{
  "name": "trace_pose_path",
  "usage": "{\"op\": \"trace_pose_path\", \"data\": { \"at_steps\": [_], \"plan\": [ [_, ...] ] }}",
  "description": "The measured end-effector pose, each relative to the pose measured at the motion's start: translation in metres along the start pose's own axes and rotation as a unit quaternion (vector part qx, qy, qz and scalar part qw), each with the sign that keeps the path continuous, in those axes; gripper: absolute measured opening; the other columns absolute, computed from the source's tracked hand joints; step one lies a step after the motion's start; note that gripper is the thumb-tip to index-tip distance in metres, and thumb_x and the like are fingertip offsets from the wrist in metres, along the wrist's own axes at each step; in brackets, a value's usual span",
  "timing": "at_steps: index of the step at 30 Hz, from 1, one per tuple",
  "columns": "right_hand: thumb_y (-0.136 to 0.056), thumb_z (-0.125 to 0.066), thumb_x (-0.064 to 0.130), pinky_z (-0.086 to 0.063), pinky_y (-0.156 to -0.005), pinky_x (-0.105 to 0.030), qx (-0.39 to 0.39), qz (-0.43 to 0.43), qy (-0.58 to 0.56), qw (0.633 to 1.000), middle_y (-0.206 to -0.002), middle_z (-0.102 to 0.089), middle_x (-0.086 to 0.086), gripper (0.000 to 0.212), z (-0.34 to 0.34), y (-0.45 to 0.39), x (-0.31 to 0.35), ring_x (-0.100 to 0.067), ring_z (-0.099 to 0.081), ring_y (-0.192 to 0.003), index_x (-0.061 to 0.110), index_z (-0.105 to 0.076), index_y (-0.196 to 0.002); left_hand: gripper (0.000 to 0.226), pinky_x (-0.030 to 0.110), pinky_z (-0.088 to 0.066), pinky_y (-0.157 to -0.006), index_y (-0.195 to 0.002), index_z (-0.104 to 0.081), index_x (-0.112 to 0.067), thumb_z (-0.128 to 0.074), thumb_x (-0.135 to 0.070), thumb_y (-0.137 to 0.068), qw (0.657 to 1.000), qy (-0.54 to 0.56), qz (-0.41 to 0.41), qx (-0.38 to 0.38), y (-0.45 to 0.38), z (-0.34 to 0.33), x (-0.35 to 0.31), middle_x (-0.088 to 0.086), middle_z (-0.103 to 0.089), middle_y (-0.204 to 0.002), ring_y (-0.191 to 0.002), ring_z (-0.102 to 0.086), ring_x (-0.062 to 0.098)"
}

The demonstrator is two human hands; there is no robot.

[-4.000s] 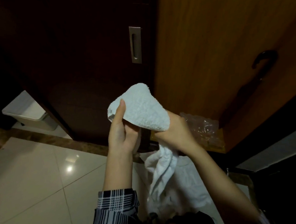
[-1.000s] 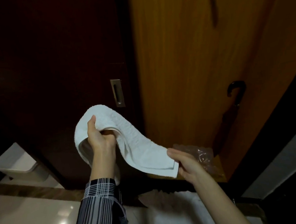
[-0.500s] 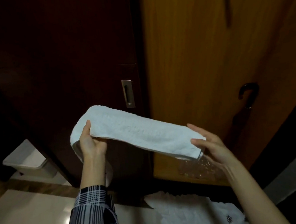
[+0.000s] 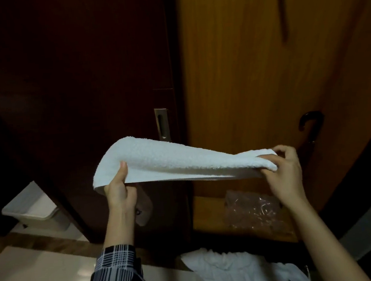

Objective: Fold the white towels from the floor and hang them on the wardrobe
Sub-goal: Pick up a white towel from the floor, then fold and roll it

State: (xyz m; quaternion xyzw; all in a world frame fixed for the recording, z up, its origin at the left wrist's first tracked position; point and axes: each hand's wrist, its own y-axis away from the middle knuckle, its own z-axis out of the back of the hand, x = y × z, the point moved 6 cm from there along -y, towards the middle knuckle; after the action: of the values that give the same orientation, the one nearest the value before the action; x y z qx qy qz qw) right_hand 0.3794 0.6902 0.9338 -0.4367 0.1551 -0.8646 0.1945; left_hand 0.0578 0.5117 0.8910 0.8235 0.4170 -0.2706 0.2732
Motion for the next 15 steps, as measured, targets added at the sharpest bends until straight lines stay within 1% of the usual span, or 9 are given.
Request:
{"op": "trace_pose_path", "data": {
  "at_steps": [2, 3, 4, 5, 7, 8, 10, 12, 15],
  "plan": [
    [-0.079, -0.068, -0.005, -0.033, -0.103, -0.035, 0.013, 0.000, -0.008, 1.000, -0.136, -0.046, -0.009, 0.021, 0.004, -0.004, -0.004, -0.030, -0.036, -0.130, 0.007, -0.075, -0.094, 0.025, 0.042, -0.047, -0.101, -0.108, -0.065, -0.016, -0.066, -0.010, -0.084, 1.000, 0.016, 0.014, 0.010, 0.003, -0.001, 0.004, 0.006, -0.068, -0.117, -0.108, -0.065, 0.020],
    [-0.079, -0.066, -0.007, -0.034, -0.105, -0.037, 0.023, 0.012, -0.025, 0.999, -0.132, -0.051, -0.005, 0.022, 0.009, -0.006, -0.004, -0.029, -0.040, -0.129, 0.008, -0.074, -0.093, 0.031, 0.042, -0.046, -0.102, -0.111, -0.065, -0.016, -0.066, -0.009, -0.081, 0.999, 0.030, 0.018, 0.019, 0.004, -0.002, 0.005, 0.006, -0.067, -0.120, -0.110, -0.064, 0.021],
    [-0.079, -0.063, -0.009, -0.041, -0.100, -0.032, 0.034, 0.021, -0.056, 0.998, -0.120, -0.059, -0.001, 0.026, 0.014, -0.008, -0.005, -0.027, -0.051, -0.120, 0.012, -0.073, -0.091, 0.036, 0.042, -0.045, -0.103, -0.114, -0.065, -0.015, -0.066, -0.009, -0.078, 0.999, 0.041, 0.019, 0.028, 0.006, -0.004, 0.006, 0.006, -0.066, -0.121, -0.112, -0.063, 0.021],
    [-0.080, -0.061, -0.011, -0.047, -0.087, -0.022, 0.046, 0.019, -0.093, 0.994, -0.103, -0.066, 0.002, 0.030, 0.020, -0.009, -0.005, -0.022, -0.061, -0.105, 0.016, -0.070, -0.090, 0.040, 0.041, -0.046, -0.101, -0.116, -0.064, -0.015, -0.066, -0.009, -0.076, 0.998, 0.051, 0.021, 0.033, 0.007, -0.006, 0.007, 0.006, -0.066, -0.122, -0.112, -0.062, 0.021],
    [-0.082, -0.060, -0.011, -0.046, -0.061, -0.009, 0.056, -0.016, -0.172, 0.983, -0.073, -0.067, 0.010, 0.030, 0.032, -0.010, -0.013, -0.002, -0.063, -0.072, 0.018, -0.065, -0.083, 0.039, 0.041, -0.049, -0.096, -0.118, -0.062, -0.014, -0.064, -0.011, -0.079, 0.995, 0.084, 0.032, 0.049, 0.012, -0.014, 0.010, 0.007, -0.067, -0.120, -0.112, -0.063, 0.022],
    [-0.084, -0.060, -0.008, -0.046, -0.056, -0.009, 0.048, -0.041, -0.221, 0.973, -0.067, -0.068, 0.009, 0.026, 0.037, -0.010, -0.019, 0.001, -0.061, -0.063, 0.017, -0.065, -0.082, 0.037, 0.042, -0.049, -0.095, -0.120, -0.060, -0.013, -0.063, -0.013, -0.083, 0.992, 0.106, 0.042, 0.059, 0.013, -0.019, 0.013, 0.008, -0.067, -0.120, -0.112, -0.063, 0.023],
    [-0.085, -0.063, 0.000, -0.052, -0.057, -0.015, 0.029, -0.105, -0.326, 0.939, -0.070, -0.072, 0.008, 0.017, 0.043, -0.007, -0.033, -0.003, -0.065, -0.063, 0.017, -0.066, -0.085, 0.031, 0.046, -0.047, -0.098, -0.119, -0.059, -0.013, -0.060, -0.021, -0.089, 0.987, 0.129, 0.064, 0.075, 0.017, -0.030, 0.020, 0.010, -0.067, -0.120, -0.113, -0.062, 0.026],
    [-0.086, -0.063, 0.005, -0.055, -0.057, -0.021, 0.027, -0.142, -0.372, 0.917, -0.075, -0.073, 0.005, 0.015, 0.046, -0.005, -0.043, -0.009, -0.069, -0.066, 0.019, -0.066, -0.088, 0.028, 0.049, -0.047, -0.098, -0.115, -0.058, -0.014, -0.058, -0.030, -0.092, 0.985, 0.134, 0.085, 0.065, 0.020, -0.039, 0.027, 0.011, -0.067, -0.118, -0.112, -0.062, 0.028],
    [-0.086, -0.060, 0.001, -0.053, -0.055, -0.018, 0.049, -0.135, -0.337, 0.930, -0.072, -0.071, 0.004, 0.016, 0.052, -0.003, -0.048, -0.006, -0.066, -0.063, 0.016, -0.063, -0.087, 0.033, 0.050, -0.043, -0.102, -0.116, -0.055, -0.014, -0.057, -0.037, -0.093, 0.981, 0.141, 0.123, 0.055, 0.023, -0.050, 0.037, 0.013, -0.063, -0.122, -0.114, -0.059, 0.030]
  ]
}}
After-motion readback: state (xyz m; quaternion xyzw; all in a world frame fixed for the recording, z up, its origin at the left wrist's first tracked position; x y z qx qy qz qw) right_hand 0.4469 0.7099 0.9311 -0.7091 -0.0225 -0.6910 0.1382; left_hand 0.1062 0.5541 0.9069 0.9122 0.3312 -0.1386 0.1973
